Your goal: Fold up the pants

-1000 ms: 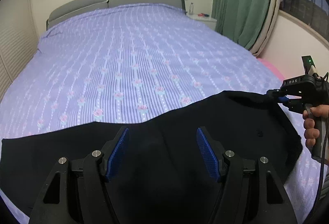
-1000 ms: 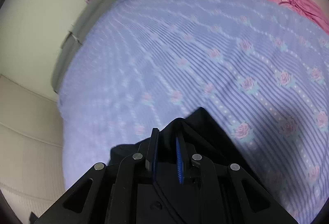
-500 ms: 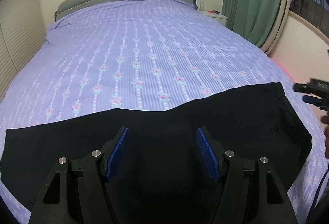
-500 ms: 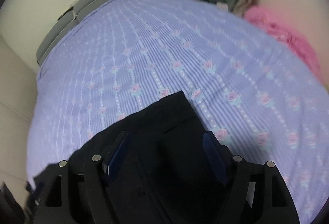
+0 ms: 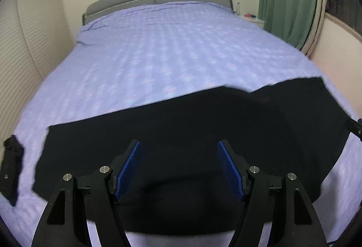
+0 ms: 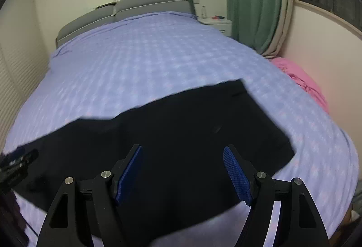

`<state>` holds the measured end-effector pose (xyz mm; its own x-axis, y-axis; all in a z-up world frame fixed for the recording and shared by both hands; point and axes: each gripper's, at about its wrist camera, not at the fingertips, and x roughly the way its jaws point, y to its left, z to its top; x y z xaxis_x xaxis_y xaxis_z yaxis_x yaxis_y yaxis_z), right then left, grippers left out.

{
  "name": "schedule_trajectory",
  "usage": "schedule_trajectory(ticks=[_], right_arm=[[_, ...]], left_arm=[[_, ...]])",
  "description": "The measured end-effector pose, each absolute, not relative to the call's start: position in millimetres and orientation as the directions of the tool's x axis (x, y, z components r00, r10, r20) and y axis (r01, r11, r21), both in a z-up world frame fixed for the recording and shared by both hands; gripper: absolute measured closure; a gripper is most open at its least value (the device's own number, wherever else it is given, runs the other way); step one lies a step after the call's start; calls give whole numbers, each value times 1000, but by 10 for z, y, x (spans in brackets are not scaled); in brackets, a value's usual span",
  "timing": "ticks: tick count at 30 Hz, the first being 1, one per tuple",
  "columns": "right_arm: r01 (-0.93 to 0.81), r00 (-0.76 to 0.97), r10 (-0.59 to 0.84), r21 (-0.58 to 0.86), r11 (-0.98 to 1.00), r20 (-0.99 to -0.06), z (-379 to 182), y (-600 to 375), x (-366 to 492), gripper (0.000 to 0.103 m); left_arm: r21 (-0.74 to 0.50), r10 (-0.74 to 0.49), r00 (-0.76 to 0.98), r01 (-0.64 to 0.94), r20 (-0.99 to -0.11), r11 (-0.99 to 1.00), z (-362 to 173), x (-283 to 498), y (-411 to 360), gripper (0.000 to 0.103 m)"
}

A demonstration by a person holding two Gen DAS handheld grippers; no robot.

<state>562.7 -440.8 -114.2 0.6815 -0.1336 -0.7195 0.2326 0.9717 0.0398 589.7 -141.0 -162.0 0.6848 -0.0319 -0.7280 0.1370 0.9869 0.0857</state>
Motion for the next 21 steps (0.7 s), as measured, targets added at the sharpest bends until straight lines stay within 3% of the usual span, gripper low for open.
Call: schedule_trajectory(ticks=[9,16,21], right_arm=[[70,646,-139,-123,990,-751,-1624,-2971,5325,30],[-51,619,-87,-151,987,-780,-1869,-2426,5348,46],[-169,644,11,-129,977,-765,-1808,-1872,5459,48]], left_arm=[[130,94,636,9,-766,992,-2008,5484,-158,34],[124,130,635,-54,-761,991,-2197,5410,392,34],[127,168,638,-109,-752,986,-2254,5397,753,34]])
